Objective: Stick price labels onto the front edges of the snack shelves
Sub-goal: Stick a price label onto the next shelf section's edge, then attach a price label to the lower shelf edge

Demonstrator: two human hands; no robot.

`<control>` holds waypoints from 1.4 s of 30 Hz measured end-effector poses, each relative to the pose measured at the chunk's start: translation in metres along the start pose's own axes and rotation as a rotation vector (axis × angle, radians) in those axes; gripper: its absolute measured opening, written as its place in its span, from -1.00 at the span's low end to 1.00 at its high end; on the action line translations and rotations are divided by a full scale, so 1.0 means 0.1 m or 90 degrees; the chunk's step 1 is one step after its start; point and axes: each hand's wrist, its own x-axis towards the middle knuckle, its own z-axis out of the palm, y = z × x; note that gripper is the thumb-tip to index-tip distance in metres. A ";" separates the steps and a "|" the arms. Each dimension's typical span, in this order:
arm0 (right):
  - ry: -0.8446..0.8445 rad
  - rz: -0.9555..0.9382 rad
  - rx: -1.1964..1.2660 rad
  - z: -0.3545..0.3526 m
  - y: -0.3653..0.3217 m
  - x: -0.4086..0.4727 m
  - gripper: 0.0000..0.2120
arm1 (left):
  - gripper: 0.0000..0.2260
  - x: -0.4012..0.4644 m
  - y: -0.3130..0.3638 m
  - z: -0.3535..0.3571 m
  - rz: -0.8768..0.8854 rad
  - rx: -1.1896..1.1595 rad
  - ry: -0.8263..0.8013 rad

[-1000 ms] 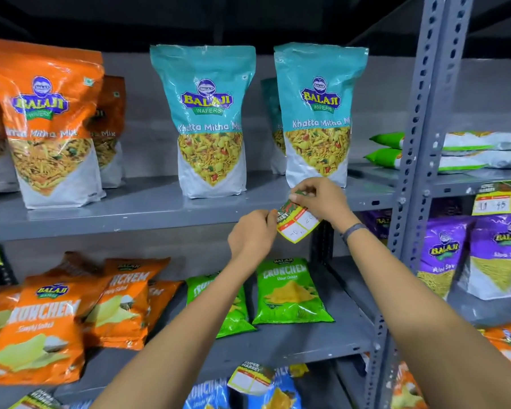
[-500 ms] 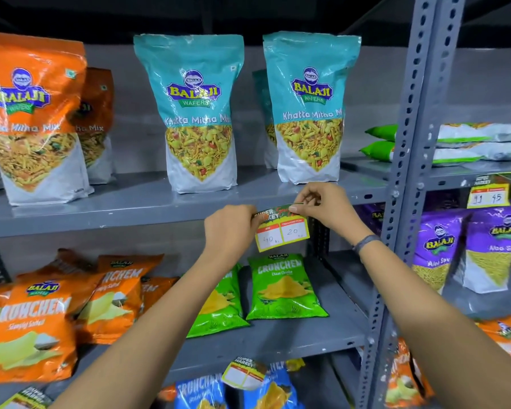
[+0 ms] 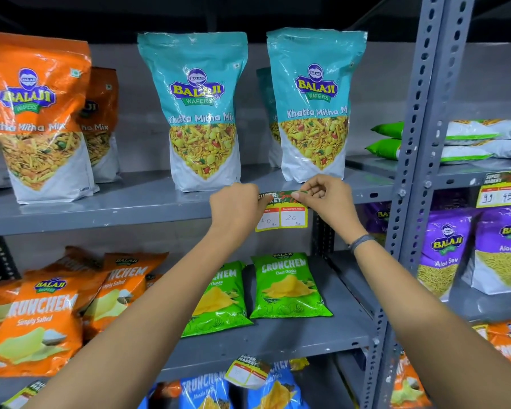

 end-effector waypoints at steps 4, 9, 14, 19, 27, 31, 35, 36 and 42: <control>0.028 -0.011 -0.017 0.04 0.01 -0.01 -0.85 | -0.53 0.05 0.07 0.00 -0.036 0.004 0.014; 0.051 -0.011 0.003 0.06 -0.02 -0.11 -0.75 | -0.50 -0.01 0.11 0.02 -0.056 0.019 0.035; 0.176 0.009 0.077 0.19 0.09 -0.46 -0.61 | -0.43 -0.38 -0.05 0.20 -0.130 -0.015 0.026; 0.200 0.114 0.125 0.67 0.61 -1.23 -0.83 | -0.47 -1.41 -0.30 0.80 -0.205 -0.095 -0.126; 0.098 0.584 0.171 1.58 1.57 -2.87 -0.95 | -0.77 -2.58 -0.52 1.68 -0.227 -0.159 -0.427; 0.048 0.719 0.293 1.86 1.74 -3.04 -0.94 | -0.77 -2.62 -0.56 1.87 -0.243 -0.208 -0.439; 0.031 0.721 0.322 1.88 1.84 -2.97 -0.71 | -0.74 -2.54 -0.56 2.01 -0.222 -0.187 -0.432; 0.021 0.723 0.338 1.88 1.85 -2.95 -0.72 | -0.73 -2.51 -0.56 2.04 -0.208 -0.168 -0.432; -0.108 0.811 0.352 1.82 1.88 -2.84 -0.72 | -0.75 -2.29 -0.62 2.16 -0.102 -0.111 -0.533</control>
